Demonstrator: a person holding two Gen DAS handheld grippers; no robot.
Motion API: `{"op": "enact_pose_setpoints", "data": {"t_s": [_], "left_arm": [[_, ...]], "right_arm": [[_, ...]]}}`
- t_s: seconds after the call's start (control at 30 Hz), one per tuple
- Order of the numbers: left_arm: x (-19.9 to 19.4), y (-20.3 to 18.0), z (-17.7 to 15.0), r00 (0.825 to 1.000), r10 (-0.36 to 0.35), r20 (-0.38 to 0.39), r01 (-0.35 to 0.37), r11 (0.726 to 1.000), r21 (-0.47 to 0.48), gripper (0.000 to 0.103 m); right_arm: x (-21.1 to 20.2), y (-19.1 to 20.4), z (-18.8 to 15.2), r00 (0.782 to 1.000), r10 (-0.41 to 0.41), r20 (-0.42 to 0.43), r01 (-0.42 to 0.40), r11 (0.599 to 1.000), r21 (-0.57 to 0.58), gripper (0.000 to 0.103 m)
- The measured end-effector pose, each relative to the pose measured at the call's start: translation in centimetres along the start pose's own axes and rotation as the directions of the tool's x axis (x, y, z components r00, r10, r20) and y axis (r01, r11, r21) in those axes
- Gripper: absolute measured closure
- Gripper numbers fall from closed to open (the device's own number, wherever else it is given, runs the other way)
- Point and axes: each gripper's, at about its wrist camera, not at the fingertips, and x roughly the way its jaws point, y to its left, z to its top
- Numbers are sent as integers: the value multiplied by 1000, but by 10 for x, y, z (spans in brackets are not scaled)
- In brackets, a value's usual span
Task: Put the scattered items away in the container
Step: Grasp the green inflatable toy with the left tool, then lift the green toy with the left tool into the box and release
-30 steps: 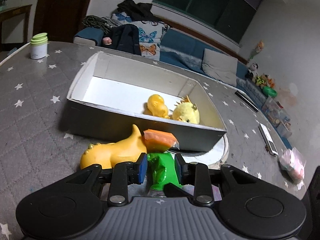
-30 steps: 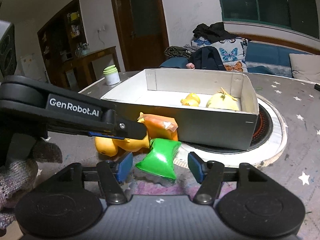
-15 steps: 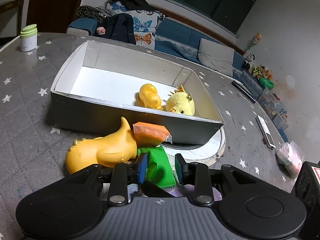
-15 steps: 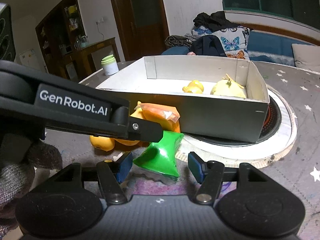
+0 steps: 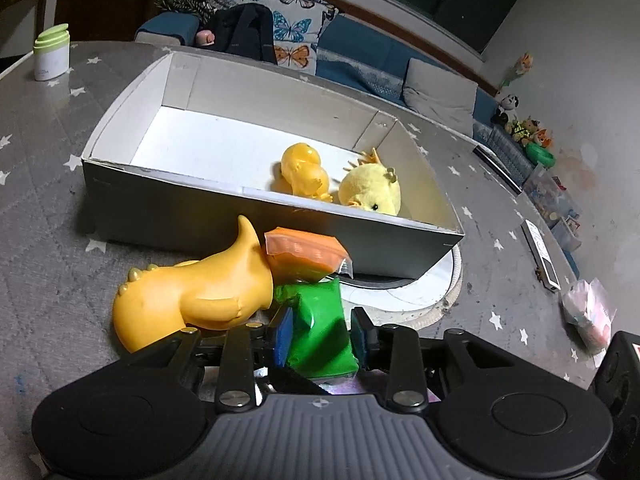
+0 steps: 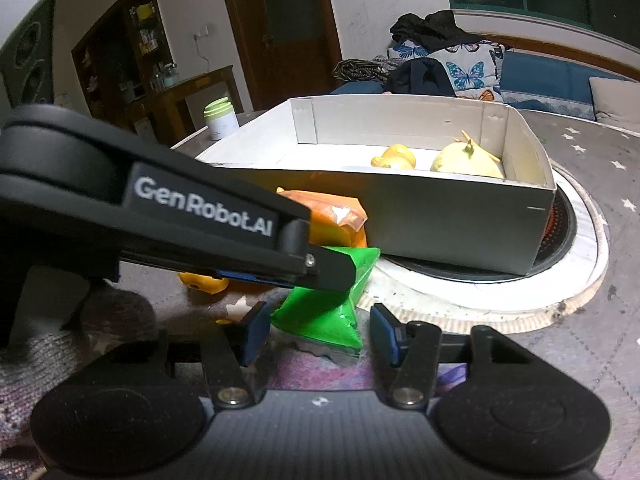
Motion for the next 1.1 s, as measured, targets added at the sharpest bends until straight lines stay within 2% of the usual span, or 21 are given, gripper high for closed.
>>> {"op": "enact_pose_setpoints", "data": {"t_s": [0.23,0.6,0.93,1.1], "left_arm": [[9,2,2,1000,-6,-25,5,1000,-8,65],[5,1,1,1000,-13,-18,13,1000,-4,66],[-24,-11,4,998,-31,54,30,999,19,67],[-34,-15,17,995,-26,101,24,999,25,67]], "right_arm": [[0,2,-1,1000,2,1,-2,1000,-12,56],[-6,4,-2,1000,3,17,-3,1000,-22,63],[-31,15,8,996,-1,90,8,997,-70,64],[-39,20,20,992,2,129,11,995,-98,64]]}}
